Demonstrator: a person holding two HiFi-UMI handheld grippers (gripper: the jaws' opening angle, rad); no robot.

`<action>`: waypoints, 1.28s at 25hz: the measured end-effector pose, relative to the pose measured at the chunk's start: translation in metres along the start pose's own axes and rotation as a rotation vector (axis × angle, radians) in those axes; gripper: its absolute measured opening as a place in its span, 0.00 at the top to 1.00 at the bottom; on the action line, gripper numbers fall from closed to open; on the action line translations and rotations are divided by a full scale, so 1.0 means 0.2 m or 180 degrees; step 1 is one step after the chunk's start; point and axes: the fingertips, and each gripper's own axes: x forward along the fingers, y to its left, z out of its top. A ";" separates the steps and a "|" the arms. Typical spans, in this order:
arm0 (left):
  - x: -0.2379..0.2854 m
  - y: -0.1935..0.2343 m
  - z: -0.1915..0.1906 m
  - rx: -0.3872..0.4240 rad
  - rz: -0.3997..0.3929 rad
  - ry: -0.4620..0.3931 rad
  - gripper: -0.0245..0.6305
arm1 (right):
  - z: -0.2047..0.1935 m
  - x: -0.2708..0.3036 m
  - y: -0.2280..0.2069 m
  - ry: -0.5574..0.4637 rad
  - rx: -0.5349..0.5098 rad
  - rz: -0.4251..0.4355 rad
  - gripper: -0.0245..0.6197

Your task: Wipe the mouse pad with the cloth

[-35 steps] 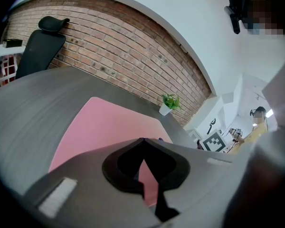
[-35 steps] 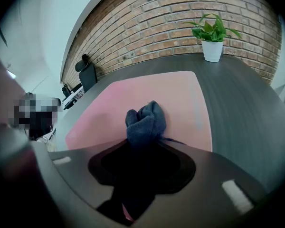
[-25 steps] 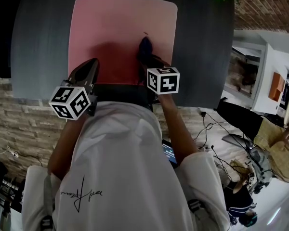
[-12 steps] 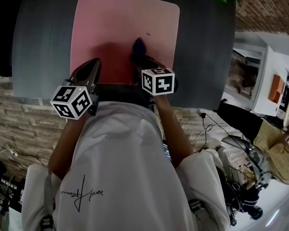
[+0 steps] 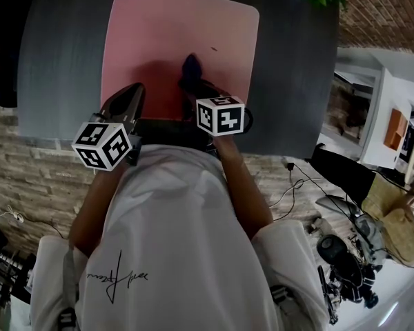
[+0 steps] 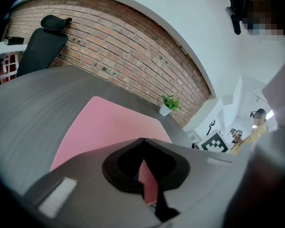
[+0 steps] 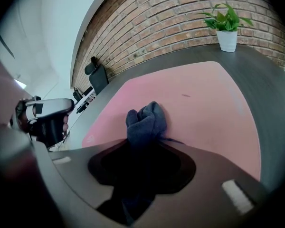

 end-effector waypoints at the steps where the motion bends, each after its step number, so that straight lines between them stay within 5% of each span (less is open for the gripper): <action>1: 0.00 0.00 0.00 -0.0002 0.0002 0.0000 0.95 | 0.00 0.01 0.01 0.0007 -0.0008 0.0016 0.74; 32: -0.06 0.05 0.01 -0.0032 0.0069 -0.0082 0.95 | -0.02 0.08 0.20 0.0129 -0.0049 0.0375 0.74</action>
